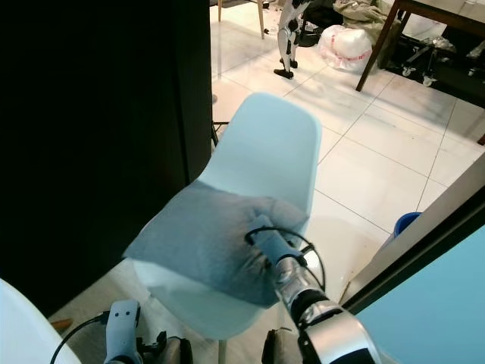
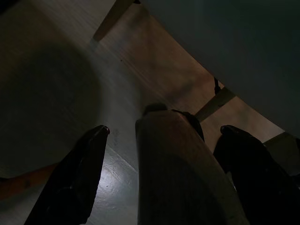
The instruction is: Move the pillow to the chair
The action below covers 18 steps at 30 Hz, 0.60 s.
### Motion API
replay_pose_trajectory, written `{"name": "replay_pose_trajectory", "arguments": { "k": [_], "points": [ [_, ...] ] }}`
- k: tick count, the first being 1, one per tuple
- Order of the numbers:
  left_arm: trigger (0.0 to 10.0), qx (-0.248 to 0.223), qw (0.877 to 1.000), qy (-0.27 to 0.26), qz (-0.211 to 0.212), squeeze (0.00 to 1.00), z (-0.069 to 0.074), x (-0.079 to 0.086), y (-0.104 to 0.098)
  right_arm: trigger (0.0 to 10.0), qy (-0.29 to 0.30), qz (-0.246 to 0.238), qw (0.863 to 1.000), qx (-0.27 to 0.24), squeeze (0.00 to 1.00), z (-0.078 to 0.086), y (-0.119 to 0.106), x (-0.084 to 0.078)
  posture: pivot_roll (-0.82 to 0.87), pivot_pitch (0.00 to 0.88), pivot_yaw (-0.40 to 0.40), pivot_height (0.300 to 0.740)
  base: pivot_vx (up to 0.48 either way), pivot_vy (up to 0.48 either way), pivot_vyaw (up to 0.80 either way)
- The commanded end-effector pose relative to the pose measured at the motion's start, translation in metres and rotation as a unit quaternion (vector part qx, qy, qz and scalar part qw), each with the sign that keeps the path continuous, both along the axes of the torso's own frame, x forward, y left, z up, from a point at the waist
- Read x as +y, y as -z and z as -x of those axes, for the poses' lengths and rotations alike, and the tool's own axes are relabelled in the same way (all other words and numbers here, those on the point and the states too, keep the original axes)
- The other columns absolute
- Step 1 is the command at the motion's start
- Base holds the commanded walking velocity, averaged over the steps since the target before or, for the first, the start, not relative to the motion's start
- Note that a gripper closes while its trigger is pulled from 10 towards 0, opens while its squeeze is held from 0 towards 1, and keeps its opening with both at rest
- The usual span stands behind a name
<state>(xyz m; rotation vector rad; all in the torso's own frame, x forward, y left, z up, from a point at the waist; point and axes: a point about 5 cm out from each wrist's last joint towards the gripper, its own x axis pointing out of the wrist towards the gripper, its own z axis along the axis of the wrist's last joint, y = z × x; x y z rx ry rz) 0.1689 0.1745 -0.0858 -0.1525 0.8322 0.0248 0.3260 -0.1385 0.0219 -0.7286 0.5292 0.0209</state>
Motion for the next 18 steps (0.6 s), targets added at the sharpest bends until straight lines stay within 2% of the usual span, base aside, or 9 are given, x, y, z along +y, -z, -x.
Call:
{"name": "replay_pose_trajectory", "arguments": {
  "k": [1,3,6,8,9,10,11,14,18],
  "points": [
    [10.0,0.114,0.993,0.007,0.026,0.00,0.059,-0.015,0.025,10.0,0.049,0.014,0.999,-0.011,0.00,0.000,-0.002,-0.016,0.12,0.119,-0.130,0.622,0.000,0.000,0.00],
    [10.0,0.113,0.993,0.009,0.026,0.00,0.058,-0.016,0.025,10.0,0.056,0.017,0.998,-0.013,0.00,0.000,-0.002,-0.019,0.12,0.119,-0.130,0.622,0.000,0.000,0.00],
    [10.0,0.112,0.993,0.010,0.026,0.00,0.057,-0.016,0.025,10.0,0.052,0.003,0.999,0.012,0.00,0.006,0.006,-0.016,0.11,0.119,-0.128,0.622,0.000,0.000,0.00],
    [10.0,0.111,0.993,0.011,0.027,0.00,0.056,-0.017,0.024,10.0,0.019,-0.049,0.996,0.075,0.00,0.020,0.023,0.002,0.11,0.120,-0.129,0.622,0.000,0.000,0.00],
    [10.0,0.111,0.993,0.011,0.027,0.00,0.056,-0.017,0.024,10.0,0.019,-0.049,0.996,0.075,0.00,0.020,0.023,0.002,0.11,0.120,-0.129,0.622,0.000,0.000,0.00],
    [10.0,0.110,0.993,0.011,0.027,0.00,0.056,-0.017,0.024,10.0,0.006,-0.068,0.993,0.098,0.00,0.025,0.029,0.009,0.11,0.121,-0.129,0.622,0.000,0.000,0.00],
    [10.0,0.110,0.994,0.010,0.027,0.00,0.055,-0.017,0.024,10.0,-0.010,-0.084,0.990,0.117,1.00,0.031,0.034,0.018,0.11,0.122,-0.129,0.622,0.000,0.000,0.00],
    [10.0,0.109,0.994,0.009,0.028,0.00,0.055,-0.016,0.024,10.0,-0.018,-0.089,0.988,0.127,1.00,0.036,0.038,0.023,0.11,0.123,-0.130,0.622,0.000,0.000,0.00],
    [10.0,0.107,0.994,0.006,0.028,0.00,0.054,-0.016,0.024,10.0,-0.004,-0.100,0.989,0.110,1.00,0.034,0.037,0.025,0.11,0.121,-0.132,0.622,0.000,0.000,0.00]
  ]
}}
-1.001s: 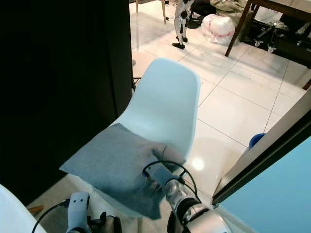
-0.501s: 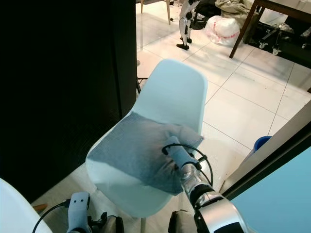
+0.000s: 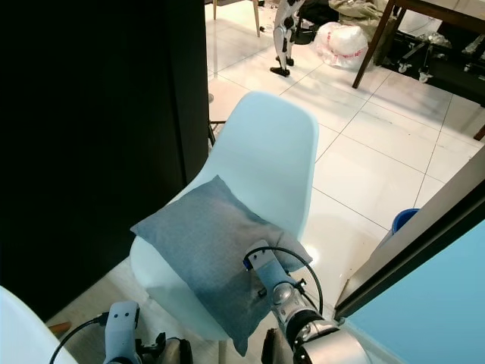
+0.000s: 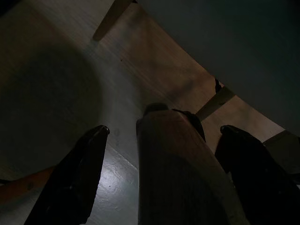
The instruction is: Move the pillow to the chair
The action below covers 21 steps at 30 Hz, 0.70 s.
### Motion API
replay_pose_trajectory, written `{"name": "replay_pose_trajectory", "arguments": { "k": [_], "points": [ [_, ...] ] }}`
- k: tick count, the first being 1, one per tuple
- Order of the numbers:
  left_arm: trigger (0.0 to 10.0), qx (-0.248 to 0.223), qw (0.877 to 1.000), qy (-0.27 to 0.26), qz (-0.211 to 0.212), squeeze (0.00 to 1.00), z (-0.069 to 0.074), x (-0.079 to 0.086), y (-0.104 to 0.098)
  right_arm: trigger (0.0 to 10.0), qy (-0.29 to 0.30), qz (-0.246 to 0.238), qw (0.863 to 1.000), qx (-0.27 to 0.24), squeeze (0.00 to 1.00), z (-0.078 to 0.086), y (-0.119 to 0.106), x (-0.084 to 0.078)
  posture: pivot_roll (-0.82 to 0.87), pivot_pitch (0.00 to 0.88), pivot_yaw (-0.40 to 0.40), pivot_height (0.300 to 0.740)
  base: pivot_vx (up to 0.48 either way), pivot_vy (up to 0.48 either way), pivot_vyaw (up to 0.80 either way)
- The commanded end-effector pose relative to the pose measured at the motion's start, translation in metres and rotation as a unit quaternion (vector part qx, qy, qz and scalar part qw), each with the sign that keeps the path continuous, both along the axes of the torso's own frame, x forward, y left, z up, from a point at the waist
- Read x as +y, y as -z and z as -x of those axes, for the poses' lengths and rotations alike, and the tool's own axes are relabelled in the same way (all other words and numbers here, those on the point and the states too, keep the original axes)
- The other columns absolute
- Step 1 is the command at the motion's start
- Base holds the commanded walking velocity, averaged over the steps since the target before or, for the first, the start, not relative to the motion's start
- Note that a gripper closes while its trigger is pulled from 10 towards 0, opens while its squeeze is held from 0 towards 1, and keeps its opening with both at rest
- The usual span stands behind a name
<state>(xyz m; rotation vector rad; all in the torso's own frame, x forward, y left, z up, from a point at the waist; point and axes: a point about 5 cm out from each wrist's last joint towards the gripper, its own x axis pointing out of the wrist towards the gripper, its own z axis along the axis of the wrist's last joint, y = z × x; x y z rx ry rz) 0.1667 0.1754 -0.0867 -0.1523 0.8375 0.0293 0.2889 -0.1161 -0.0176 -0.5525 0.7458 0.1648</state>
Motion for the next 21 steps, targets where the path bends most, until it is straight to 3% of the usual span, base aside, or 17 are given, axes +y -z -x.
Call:
{"name": "replay_pose_trajectory", "arguments": {
  "k": [1,8,9,11,16,17,21],
  "points": [
    [10.0,0.104,0.994,0.006,0.030,0.00,0.051,-0.017,0.023,10.0,-0.002,-0.015,1.000,-0.014,1.00,-0.005,-0.005,0.004,0.11,0.118,-0.134,0.622,0.000,0.000,0.00],
    [10.0,0.102,0.994,0.004,0.028,0.00,0.048,-0.015,0.022,10.0,-0.001,-0.010,0.999,-0.044,1.00,-0.017,-0.017,0.002,0.11,0.105,-0.137,0.622,0.000,0.000,0.00],
    [10.0,0.100,0.995,-0.001,0.029,0.00,0.047,-0.015,0.022,10.0,0.014,-0.007,0.997,-0.071,1.00,-0.029,-0.029,-0.006,0.11,0.098,-0.140,0.622,0.000,0.000,0.00],
    [10.0,0.099,0.995,-0.005,0.029,0.00,0.046,-0.014,0.021,10.0,0.023,-0.008,0.996,-0.085,1.00,-0.036,-0.037,-0.011,0.11,0.095,-0.141,0.622,0.000,0.000,0.00],
    [10.0,0.098,0.995,-0.007,0.029,0.00,0.044,-0.012,0.021,10.0,0.017,-0.002,0.996,-0.088,1.00,-0.042,-0.043,-0.016,0.10,0.087,-0.140,0.622,0.000,0.000,0.00],
    [10.0,0.098,0.995,-0.007,0.029,0.00,0.043,-0.012,0.021,10.0,0.016,-0.002,0.996,-0.087,0.00,-0.043,-0.044,-0.018,0.10,0.084,-0.143,0.622,0.000,0.000,0.00],
    [10.0,0.097,0.995,-0.008,0.028,0.00,0.041,-0.011,0.020,10.0,0.030,0.011,0.996,-0.085,0.00,-0.044,-0.045,-0.025,0.10,0.076,-0.145,0.622,0.000,0.000,0.00]
  ]
}}
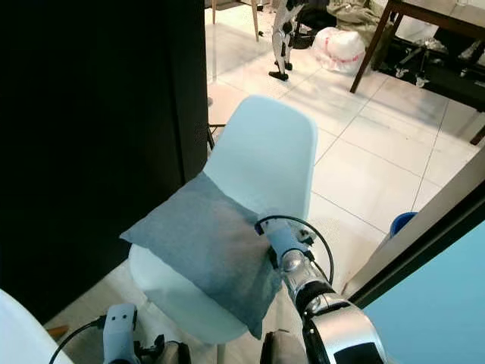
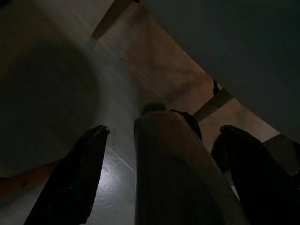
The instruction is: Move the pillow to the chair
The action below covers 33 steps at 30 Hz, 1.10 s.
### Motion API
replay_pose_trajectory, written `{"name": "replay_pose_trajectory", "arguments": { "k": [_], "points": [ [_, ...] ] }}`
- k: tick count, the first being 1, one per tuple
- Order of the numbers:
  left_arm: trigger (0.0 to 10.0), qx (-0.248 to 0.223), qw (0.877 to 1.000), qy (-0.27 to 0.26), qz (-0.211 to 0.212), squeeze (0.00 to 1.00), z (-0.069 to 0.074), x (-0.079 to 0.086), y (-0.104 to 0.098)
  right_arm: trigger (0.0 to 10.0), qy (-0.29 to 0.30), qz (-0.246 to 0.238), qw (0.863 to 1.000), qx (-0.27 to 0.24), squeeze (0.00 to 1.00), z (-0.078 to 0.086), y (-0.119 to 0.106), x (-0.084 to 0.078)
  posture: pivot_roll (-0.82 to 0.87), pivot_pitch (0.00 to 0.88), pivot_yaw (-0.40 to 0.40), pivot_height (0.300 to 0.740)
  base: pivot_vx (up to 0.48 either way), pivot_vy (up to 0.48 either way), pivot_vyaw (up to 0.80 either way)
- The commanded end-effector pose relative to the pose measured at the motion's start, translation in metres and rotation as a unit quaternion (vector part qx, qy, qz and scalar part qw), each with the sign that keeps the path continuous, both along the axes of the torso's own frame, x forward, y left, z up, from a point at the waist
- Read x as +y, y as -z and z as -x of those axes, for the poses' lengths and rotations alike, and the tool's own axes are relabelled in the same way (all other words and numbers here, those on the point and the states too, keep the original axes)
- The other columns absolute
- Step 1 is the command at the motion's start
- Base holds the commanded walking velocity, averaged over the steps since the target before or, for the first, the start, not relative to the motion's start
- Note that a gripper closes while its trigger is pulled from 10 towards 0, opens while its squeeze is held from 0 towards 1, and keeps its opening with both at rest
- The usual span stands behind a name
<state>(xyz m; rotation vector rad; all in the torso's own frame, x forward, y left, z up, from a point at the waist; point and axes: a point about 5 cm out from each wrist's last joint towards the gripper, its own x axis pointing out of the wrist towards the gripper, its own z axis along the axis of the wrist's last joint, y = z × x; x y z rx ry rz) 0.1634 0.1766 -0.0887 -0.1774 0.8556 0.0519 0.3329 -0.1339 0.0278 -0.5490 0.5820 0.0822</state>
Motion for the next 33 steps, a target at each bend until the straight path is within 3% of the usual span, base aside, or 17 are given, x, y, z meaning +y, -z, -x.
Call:
{"name": "replay_pose_trajectory", "arguments": {
  "k": [1,5,11,14,15,17,19,21,23,25,26,29,30,33],
  "points": [
    [10.0,0.087,0.996,0.007,0.022,0.00,0.037,-0.012,0.018,10.0,0.021,0.014,1.000,0.007,0.00,0.001,0.001,-0.010,0.10,0.073,-0.145,0.622,0.000,0.000,0.00],
    [10.0,0.086,0.996,0.007,0.021,0.00,0.036,-0.011,0.017,10.0,0.033,0.002,0.999,0.016,0.00,0.003,0.004,-0.012,0.10,0.065,-0.150,0.622,0.000,0.000,0.00],
    [10.0,0.087,0.996,0.004,0.020,0.00,0.036,-0.009,0.017,10.0,0.083,0.003,0.996,-0.042,0.00,-0.009,-0.013,-0.024,0.11,0.046,-0.156,0.622,0.000,0.000,0.00],
    [10.0,0.088,0.996,0.004,0.019,0.00,0.037,-0.008,0.017,10.0,0.078,-0.029,0.991,-0.102,0.00,-0.023,-0.034,-0.017,0.11,0.036,-0.155,0.622,0.000,0.000,0.00],
    [10.0,0.088,0.996,0.005,0.019,0.00,0.037,-0.007,0.017,10.0,0.072,-0.061,0.990,-0.106,0.00,-0.025,-0.037,-0.012,0.11,0.036,-0.156,0.622,0.000,0.000,0.00],
    [10.0,0.088,0.996,0.006,0.018,0.00,0.037,-0.007,0.017,10.0,0.068,-0.083,0.988,-0.107,0.00,-0.026,-0.038,-0.009,0.11,0.035,-0.156,0.622,0.000,0.000,0.00],
    [10.0,0.088,0.996,0.007,0.018,0.00,0.036,-0.007,0.017,10.0,0.060,-0.093,0.989,-0.101,0.00,-0.025,-0.036,-0.005,0.11,0.032,-0.155,0.622,0.000,0.000,0.00],
    [10.0,0.087,0.996,0.009,0.016,0.00,0.035,-0.007,0.017,10.0,0.046,-0.196,0.978,-0.059,0.00,-0.018,-0.025,0.014,0.11,0.030,-0.155,0.622,0.000,0.000,0.00],
    [10.0,0.085,0.996,0.009,0.013,0.00,0.034,-0.006,0.017,10.0,0.030,-0.301,0.953,-0.029,0.00,-0.010,-0.017,0.031,0.12,0.029,-0.155,0.622,0.000,0.000,0.00],
    [10.0,0.084,0.996,0.008,0.012,0.00,0.034,-0.006,0.016,10.0,0.029,-0.326,0.945,-0.021,0.00,-0.006,-0.013,0.035,0.12,0.029,-0.155,0.627,0.000,0.000,0.00],
    [10.0,0.081,0.997,0.004,0.009,0.00,0.034,-0.005,0.016,10.0,0.020,-0.370,0.929,0.001,0.00,0.002,-0.005,0.044,0.12,0.029,-0.155,0.637,0.000,0.000,0.00],
    [10.0,0.078,0.997,-0.003,0.006,0.00,0.033,-0.004,0.016,10.0,0.001,-0.348,0.937,0.031,0.00,0.016,0.011,0.049,0.12,0.037,-0.151,0.646,0.000,0.000,0.00],
    [10.0,0.076,0.997,-0.007,0.003,0.00,0.033,-0.003,0.016,10.0,-0.014,-0.324,0.944,0.057,0.00,0.030,0.024,0.052,0.12,0.038,-0.150,0.656,0.000,0.000,0.00],
    [10.0,0.076,0.997,-0.008,0.002,0.00,0.033,-0.003,0.015,10.0,-0.021,-0.315,0.946,0.074,0.00,0.038,0.033,0.052,0.12,0.045,-0.142,0.666,0.000,0.000,0.00]
  ]
}}
